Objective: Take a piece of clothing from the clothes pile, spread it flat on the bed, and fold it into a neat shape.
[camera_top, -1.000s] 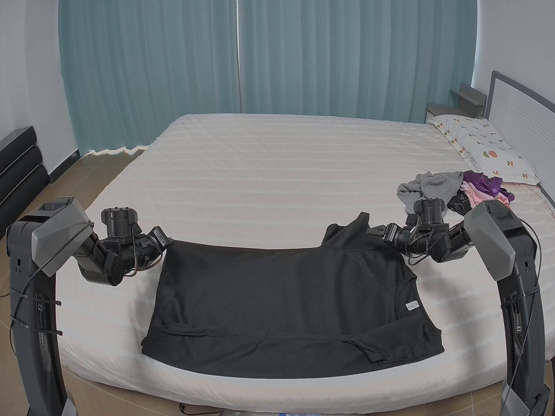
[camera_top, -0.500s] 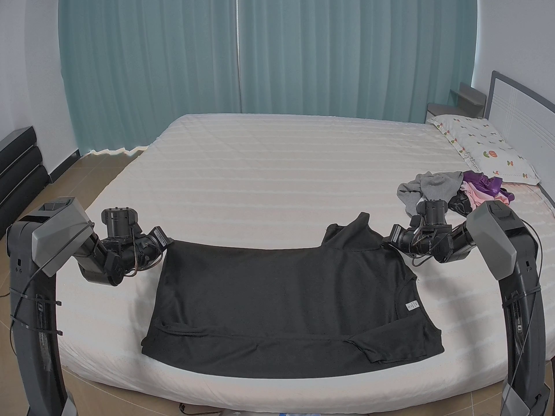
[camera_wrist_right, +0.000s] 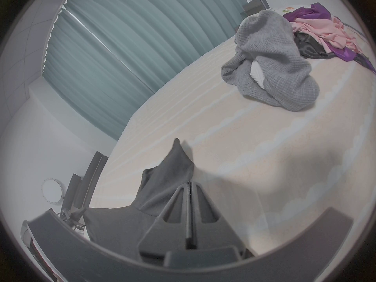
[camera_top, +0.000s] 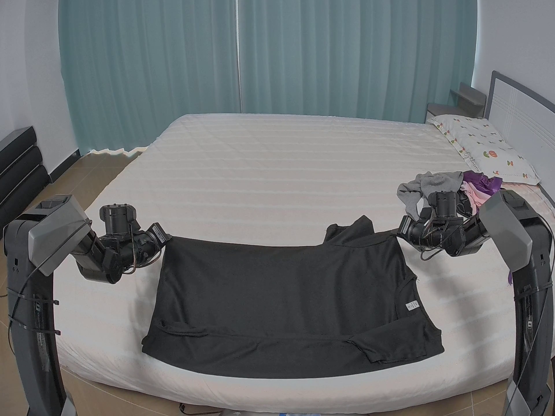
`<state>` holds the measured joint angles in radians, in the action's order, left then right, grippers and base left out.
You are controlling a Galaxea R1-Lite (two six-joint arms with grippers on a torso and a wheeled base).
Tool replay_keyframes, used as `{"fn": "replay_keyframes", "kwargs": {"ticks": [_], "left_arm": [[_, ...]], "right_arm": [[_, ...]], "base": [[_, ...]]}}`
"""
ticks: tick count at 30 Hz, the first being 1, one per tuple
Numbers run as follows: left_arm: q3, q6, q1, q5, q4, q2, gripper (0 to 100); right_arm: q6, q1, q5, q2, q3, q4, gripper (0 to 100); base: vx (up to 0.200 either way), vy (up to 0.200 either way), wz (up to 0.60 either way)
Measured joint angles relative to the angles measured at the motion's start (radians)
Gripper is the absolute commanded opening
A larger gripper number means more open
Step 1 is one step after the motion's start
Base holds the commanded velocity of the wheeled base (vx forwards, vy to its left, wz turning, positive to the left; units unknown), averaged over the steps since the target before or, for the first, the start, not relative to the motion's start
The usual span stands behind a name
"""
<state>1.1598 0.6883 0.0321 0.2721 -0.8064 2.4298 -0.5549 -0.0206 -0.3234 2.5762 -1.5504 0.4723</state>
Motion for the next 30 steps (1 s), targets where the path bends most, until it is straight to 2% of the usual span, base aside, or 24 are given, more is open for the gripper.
{"fn": "replay_keyframes", "kwargs": {"ticks": [9,17,30], "left_arm": [[-0.003,-0.001,0.004,-0.003,-0.001,-0.027,0],[-0.011,-0.004,0.008,-0.009,-0.049,-0.03,0],[-0.035,-0.015,0.019,-0.013,-0.05,-0.042,0]], "right_arm": [[-0.064,0.021,-0.021,-0.096,0.107,0.108,0],[-0.069,0.031,-0.031,-0.13,0.178,0.155,0],[-0.057,0.026,-0.032,-0.136,0.202,0.161,0]], "base": [[0.0,0.0,0.0],[0.0,0.0,0.0],[0.0,0.0,0.0]]}}
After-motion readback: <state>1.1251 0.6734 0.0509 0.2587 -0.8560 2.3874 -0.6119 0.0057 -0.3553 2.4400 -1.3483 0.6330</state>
